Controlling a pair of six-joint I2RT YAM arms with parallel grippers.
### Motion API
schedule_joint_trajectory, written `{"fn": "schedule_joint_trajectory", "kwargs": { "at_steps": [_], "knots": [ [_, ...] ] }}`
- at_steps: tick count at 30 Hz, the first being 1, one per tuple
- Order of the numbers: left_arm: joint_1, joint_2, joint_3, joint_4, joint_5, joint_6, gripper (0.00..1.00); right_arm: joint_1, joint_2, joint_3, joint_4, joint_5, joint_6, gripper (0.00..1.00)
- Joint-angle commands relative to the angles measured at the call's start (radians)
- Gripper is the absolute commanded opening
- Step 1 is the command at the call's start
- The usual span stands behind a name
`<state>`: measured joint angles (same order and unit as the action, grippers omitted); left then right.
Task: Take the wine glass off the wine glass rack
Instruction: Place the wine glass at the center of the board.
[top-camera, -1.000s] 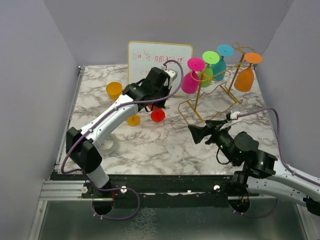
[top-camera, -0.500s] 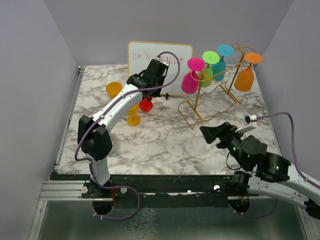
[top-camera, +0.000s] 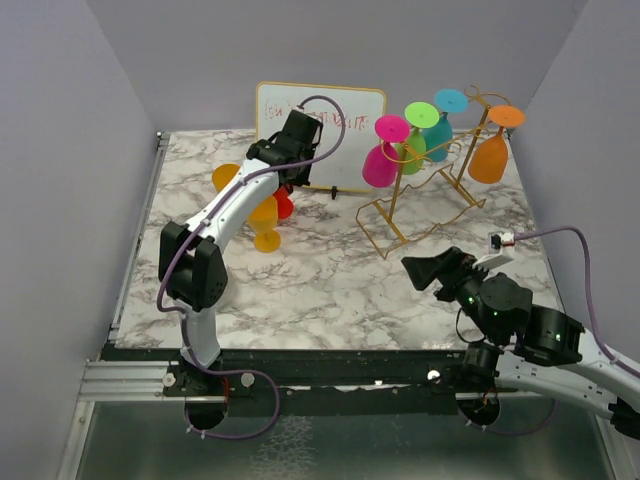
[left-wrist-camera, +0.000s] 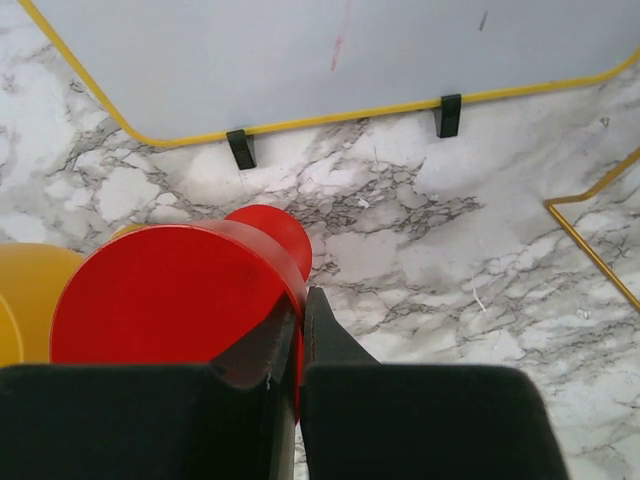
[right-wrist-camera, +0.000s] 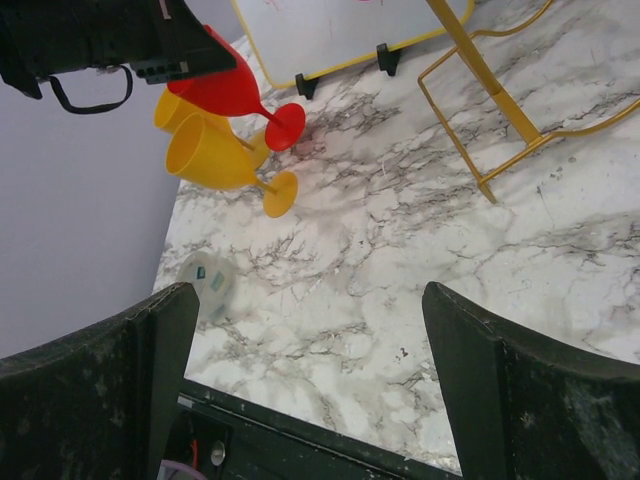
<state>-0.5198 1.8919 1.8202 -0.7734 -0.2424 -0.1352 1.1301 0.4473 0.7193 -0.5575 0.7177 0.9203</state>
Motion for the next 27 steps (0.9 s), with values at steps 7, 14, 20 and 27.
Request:
{"fn": "schedule_joint_trajectory", "kwargs": {
  "at_steps": [7, 14, 20, 27],
  "knots": [
    [0.036, 0.049, 0.043, 0.019, 0.013, -0.051, 0.00, 0.000, -0.127, 0.052, -0.127, 0.076, -0.018, 1.00],
    [0.050, 0.051, 0.014, 0.029, -0.012, -0.069, 0.00, -0.001, -0.143, 0.113, -0.226, 0.133, -0.058, 1.00],
    [0.058, 0.070, -0.020, 0.059, 0.002, -0.111, 0.00, 0.000, -0.129, 0.114, -0.254, 0.164, -0.078, 1.00],
    [0.063, 0.082, -0.042, 0.089, 0.009, -0.132, 0.00, -0.001, -0.104, 0.093, -0.247, 0.138, -0.067, 1.00]
  ]
}}
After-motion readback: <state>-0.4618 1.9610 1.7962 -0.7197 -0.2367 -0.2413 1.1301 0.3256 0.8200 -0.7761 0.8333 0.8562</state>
